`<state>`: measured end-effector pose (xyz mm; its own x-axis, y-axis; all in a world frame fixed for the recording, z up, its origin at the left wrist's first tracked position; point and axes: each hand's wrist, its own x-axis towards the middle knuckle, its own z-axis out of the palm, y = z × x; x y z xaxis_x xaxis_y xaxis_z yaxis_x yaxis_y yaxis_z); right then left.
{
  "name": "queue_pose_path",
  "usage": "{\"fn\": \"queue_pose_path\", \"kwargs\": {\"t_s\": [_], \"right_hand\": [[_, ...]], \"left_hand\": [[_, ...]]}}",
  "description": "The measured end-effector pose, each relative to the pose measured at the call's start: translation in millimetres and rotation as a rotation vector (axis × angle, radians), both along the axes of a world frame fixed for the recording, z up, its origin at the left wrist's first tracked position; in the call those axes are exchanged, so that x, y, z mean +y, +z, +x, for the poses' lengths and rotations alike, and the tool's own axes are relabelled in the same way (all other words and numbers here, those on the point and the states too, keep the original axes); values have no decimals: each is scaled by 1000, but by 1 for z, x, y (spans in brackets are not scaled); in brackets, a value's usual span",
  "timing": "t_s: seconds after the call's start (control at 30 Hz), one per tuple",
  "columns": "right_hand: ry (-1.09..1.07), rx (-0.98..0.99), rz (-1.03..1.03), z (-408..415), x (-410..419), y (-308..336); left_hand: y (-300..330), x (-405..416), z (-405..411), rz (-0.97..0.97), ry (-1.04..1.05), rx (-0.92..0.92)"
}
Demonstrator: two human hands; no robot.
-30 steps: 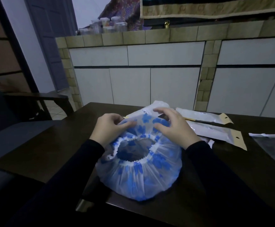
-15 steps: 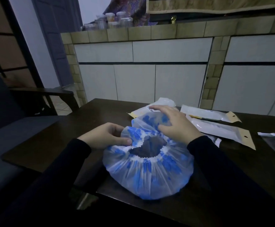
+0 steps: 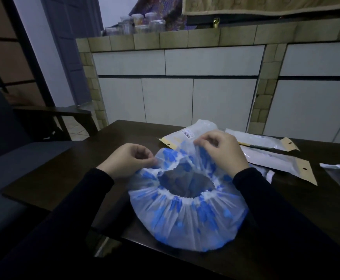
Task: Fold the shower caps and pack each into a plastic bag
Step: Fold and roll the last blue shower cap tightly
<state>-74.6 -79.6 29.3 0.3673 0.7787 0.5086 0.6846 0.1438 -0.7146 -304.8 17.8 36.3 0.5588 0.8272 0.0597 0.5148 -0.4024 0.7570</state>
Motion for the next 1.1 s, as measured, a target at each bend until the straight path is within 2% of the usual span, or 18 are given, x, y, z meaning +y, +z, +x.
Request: {"fn": "queue_pose_path", "kwargs": {"t_s": [0.1, 0.17, 0.27, 0.33, 0.4, 0.47, 0.53, 0.63, 0.7, 0.73, 0.83, 0.97, 1.03, 1.1], "right_hand": [[-189, 17, 55, 11, 3, -4], [-250, -6, 16, 14, 4, -9], [-325, -149, -67, 7, 5, -12], [-411, -296, -62, 0, 3, -8], [-360, -365, 6, -10, -3, -1], [-196, -441, -44, -25, -8, 0], [-55, -516, -259, -41, -13, -11], [73, -528, -677, -51, -17, -32], [85, -558, -833, -50, -18, -37], [68, -593, -865, -50, -18, -35], [-30, -730, -854, -54, -22, -20], [-158, -769, -680, -58, -16, -4], [-96, -751, -490, -58, -2, -4], [117, -726, -391, -60, 10, -9]], "left_hand": [[-1, 15, -11, 232, 243, 86], [-4, 19, -13, 322, 344, 135], [-6, 13, -10, 381, 394, 146], [-3, 9, -9, 528, 433, 82], [2, 1, -7, 735, 381, 6], [0, -11, 0, 843, 254, -7], [-9, -23, 9, 807, 155, 89], [-32, -31, 13, 600, 39, 503], [-43, -31, 9, 393, -74, 716], [-45, -31, 5, 317, -115, 747], [-37, -26, -7, 235, -148, 595], [-26, -13, -20, 430, 153, 380], [-28, -6, -23, 393, 253, 282], [-34, -2, -22, 313, 283, 219]]}}
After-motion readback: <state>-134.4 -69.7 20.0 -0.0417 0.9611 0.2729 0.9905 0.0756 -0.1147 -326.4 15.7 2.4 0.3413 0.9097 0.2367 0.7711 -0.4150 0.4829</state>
